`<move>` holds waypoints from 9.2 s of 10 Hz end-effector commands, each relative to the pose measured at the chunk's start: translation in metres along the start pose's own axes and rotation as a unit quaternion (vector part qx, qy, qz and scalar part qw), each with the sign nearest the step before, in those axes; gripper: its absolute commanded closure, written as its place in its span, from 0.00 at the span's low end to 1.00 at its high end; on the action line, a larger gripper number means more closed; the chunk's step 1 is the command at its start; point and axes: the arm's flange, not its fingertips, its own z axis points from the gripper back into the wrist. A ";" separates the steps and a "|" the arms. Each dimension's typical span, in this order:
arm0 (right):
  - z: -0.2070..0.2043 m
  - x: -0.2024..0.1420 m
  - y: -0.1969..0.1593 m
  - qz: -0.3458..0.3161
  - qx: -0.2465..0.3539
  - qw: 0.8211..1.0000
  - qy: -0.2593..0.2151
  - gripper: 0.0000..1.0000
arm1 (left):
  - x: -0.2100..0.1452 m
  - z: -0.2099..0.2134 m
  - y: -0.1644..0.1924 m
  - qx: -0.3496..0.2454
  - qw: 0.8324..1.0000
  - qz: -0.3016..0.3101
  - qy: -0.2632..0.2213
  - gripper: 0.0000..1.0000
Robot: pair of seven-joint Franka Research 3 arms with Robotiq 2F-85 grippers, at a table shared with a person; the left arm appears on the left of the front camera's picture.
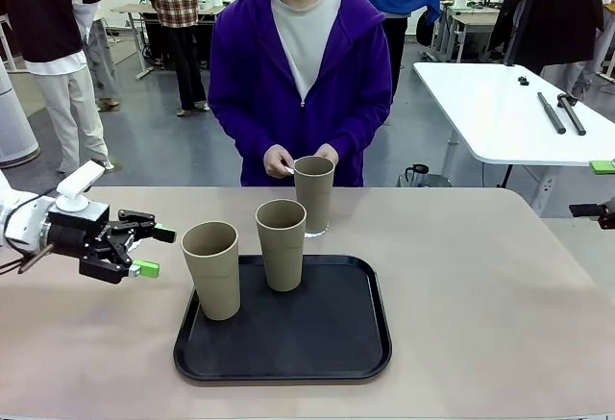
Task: Place coasters on the table and set cups on them.
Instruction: Take one Reusable plastic cup from the Flat Tray and place it on a coaster set by the human.
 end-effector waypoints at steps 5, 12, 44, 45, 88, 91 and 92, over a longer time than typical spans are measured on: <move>0.000 0.001 0.000 0.000 0.001 1.000 0.001 0.00 | -0.051 -0.032 0.001 -0.015 0.999 -0.006 -0.050 0.00; 0.000 0.001 0.000 0.000 0.001 1.000 0.001 0.00 | -0.057 -0.069 0.014 -0.032 0.997 -0.017 -0.071 0.00; 0.000 0.001 0.000 0.000 0.001 1.000 0.001 0.00 | 0.095 0.146 0.115 0.182 0.980 -0.035 -0.065 0.15; 0.000 0.001 0.000 0.000 0.001 1.000 0.001 0.00 | 0.087 0.166 0.123 0.199 0.977 -0.034 -0.061 0.15; 0.000 0.001 0.000 0.000 0.001 1.000 0.001 0.00 | -0.118 0.159 0.153 0.103 0.990 0.023 -0.095 0.00; 0.000 0.001 0.000 0.000 0.001 1.000 0.001 0.00 | -0.119 0.163 0.153 0.097 0.992 0.022 -0.077 0.00; 0.000 0.001 0.000 0.000 0.001 1.000 0.001 0.00 | -0.120 0.163 0.152 0.089 0.994 0.018 -0.065 0.00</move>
